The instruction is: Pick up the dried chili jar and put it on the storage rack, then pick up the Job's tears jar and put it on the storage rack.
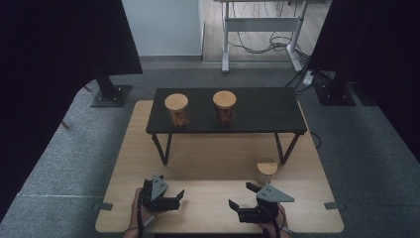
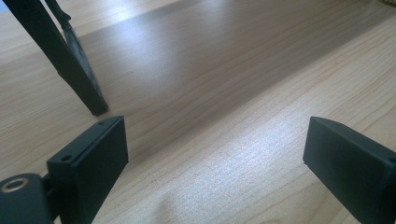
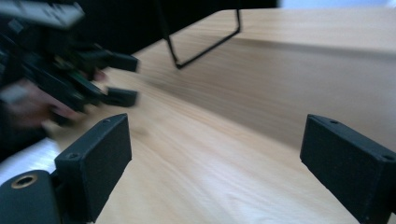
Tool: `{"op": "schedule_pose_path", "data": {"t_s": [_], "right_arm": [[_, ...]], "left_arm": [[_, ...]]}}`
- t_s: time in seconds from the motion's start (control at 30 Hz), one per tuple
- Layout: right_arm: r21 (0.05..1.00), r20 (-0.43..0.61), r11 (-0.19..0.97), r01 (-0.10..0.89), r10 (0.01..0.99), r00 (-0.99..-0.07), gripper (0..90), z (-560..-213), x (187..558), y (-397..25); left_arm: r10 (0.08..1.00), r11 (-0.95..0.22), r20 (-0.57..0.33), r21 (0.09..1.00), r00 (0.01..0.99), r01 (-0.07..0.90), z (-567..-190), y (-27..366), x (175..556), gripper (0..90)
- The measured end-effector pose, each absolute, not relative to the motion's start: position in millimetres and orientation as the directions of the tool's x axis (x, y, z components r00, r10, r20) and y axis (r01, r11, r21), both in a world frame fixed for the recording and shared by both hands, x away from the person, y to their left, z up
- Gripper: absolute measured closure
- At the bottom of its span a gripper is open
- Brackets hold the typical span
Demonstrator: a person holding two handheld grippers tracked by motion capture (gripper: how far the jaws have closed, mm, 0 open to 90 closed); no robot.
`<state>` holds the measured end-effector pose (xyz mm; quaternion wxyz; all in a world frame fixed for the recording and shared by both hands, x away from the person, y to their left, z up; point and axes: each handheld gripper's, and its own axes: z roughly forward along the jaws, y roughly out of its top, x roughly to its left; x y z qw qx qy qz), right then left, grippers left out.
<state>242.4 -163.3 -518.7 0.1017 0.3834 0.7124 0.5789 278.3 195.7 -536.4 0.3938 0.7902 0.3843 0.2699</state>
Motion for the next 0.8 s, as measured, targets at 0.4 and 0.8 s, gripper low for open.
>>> {"op": "schedule_pose_path", "data": {"t_s": [0.4,0.8], "right_arm": [[0.851,0.433,-0.066,0.52,0.649,-0.626,0.0,-525.8,244.8,-171.6],[0.894,0.297,0.04,0.446,0.695,-0.655,1.0,-516.1,237.7,-174.1]], "left_arm": [[0.82,-0.393,0.122,0.831,0.559,0.394,-536.2,195.8,278.2,6.3],[0.82,-0.396,0.123,0.827,0.559,0.4,-537.7,195.2,278.6,6.3]]}}
